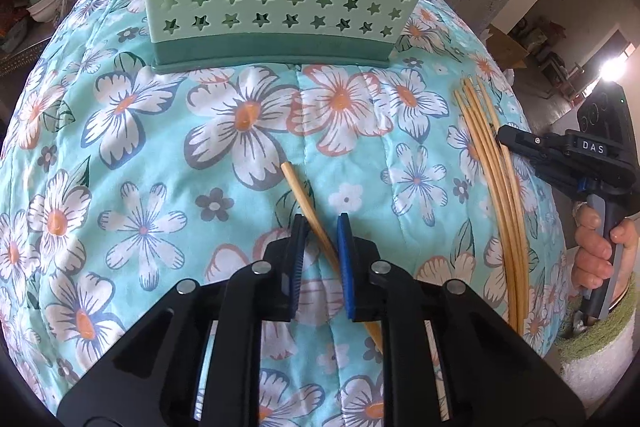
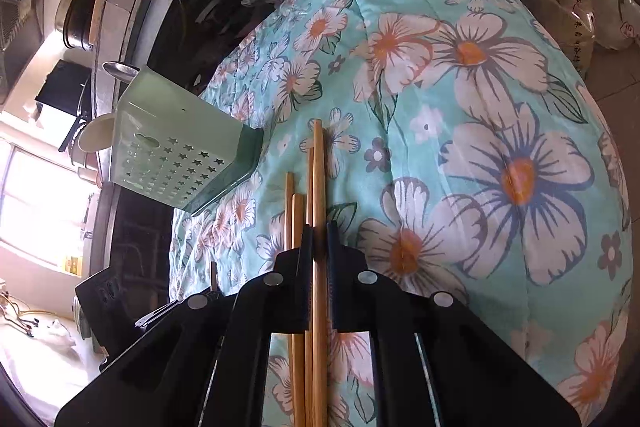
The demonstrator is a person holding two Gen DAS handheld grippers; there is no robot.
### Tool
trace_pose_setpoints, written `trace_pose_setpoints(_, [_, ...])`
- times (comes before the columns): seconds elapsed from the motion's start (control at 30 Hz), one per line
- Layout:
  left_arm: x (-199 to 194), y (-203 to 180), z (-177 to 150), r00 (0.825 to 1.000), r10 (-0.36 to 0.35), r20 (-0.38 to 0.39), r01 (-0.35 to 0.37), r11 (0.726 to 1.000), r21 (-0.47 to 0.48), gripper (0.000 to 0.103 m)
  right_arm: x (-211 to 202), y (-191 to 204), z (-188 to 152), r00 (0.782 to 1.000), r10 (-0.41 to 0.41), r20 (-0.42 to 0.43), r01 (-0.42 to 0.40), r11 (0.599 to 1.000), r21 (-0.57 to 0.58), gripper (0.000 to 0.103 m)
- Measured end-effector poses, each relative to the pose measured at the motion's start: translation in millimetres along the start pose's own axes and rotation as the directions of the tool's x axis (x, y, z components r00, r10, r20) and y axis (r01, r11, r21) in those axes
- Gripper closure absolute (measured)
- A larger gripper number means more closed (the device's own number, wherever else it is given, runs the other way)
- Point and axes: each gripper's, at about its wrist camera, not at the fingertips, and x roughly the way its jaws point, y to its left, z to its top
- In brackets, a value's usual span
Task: Organize utensils
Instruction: 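Grasp another bamboo chopstick with the left tool while the right tool holds its chopstick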
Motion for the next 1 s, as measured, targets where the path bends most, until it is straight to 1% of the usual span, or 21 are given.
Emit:
trace_pose_setpoints(0.1, [-1.2,2.7,0.7,1.000,-0.011,-0.003,0.011,1.000,-0.012,0.089,-6.9,-1.9,-2.4,1.000,0.002,-0.007,-0.002,1.000,0.000,0.096])
trace_pose_setpoints(0.3, [-3.3,4.0,0.8,1.000,-0.008,-0.016,0.008,1.000,-0.008,0.089,-17.0,-10.5,-1.4,0.998,-0.065,-0.024,0.065,0.998,-0.020,0.095])
trace_pose_setpoints(0.5, [-0.9,2.5,10.9,1.000,0.011,-0.027,-0.011,1.000,-0.015,0.089,-10.4,0.1,6.5,0.991,-0.125,-0.041,0.122,0.990,-0.073,0.094])
trace_pose_setpoints(0.63, [-0.4,4.1,17.6,0.999,0.025,-0.029,-0.025,0.999,-0.020,0.089,-6.4,2.9,16.3,0.988,-0.150,-0.035,0.147,0.986,-0.074,0.088])
trace_pose_setpoints(0.93, [9.4,6.0,32.7,0.998,0.048,-0.050,-0.050,0.998,-0.030,0.089,7.6,8.6,34.4,0.978,-0.206,-0.014,0.205,0.976,-0.080,0.087])
trace_pose_setpoints(1.0, [11.6,5.4,35.4,0.997,0.052,-0.053,-0.054,0.998,-0.035,0.089,10.7,6.4,37.1,0.979,-0.206,-0.013,0.204,0.977,-0.065,0.087])
